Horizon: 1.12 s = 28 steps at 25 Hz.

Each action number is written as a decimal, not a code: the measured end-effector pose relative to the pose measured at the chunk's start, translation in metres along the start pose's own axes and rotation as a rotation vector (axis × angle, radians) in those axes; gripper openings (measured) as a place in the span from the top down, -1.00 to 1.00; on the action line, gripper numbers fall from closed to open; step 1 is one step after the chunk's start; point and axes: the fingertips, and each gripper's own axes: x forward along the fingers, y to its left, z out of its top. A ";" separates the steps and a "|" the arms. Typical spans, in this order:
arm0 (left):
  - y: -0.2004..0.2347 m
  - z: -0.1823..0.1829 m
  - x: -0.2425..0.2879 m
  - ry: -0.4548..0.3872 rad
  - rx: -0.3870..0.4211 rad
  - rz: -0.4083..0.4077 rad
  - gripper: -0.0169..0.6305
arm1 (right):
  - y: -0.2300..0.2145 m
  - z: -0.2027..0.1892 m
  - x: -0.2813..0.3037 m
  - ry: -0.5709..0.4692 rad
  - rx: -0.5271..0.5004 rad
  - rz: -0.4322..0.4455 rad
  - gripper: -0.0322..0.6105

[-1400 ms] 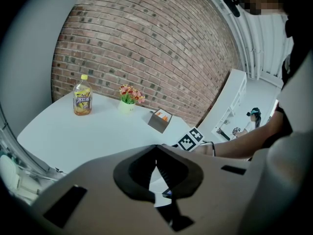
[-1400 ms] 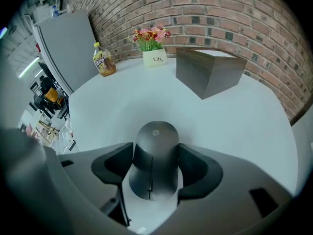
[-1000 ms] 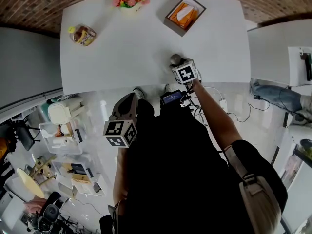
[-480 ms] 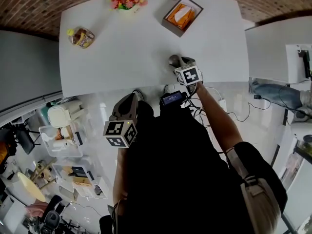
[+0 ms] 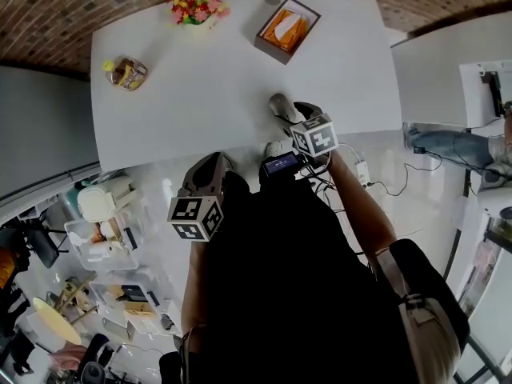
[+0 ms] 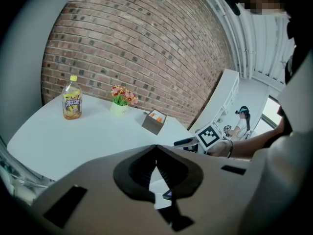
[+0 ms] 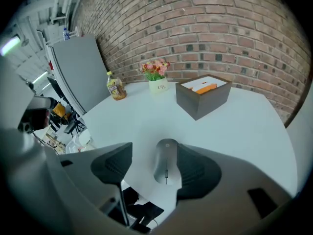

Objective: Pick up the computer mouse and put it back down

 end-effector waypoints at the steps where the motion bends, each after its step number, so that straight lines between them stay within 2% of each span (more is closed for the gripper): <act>1: -0.001 0.001 0.002 0.002 0.005 -0.007 0.92 | 0.003 0.001 -0.004 -0.011 0.001 0.002 -0.03; 8: -0.012 0.006 0.012 0.022 0.051 -0.055 0.92 | 0.019 0.013 -0.038 -0.111 0.002 0.024 0.08; 13: -0.020 0.008 0.019 0.030 0.071 -0.080 0.92 | 0.027 0.031 -0.065 -0.193 0.056 0.050 0.25; 21: -0.026 0.008 0.022 0.032 0.084 -0.084 0.92 | 0.040 0.058 -0.101 -0.304 0.065 0.095 0.76; 28: -0.023 0.007 0.022 0.026 0.065 -0.076 0.92 | 0.062 0.076 -0.117 -0.392 0.051 0.206 0.85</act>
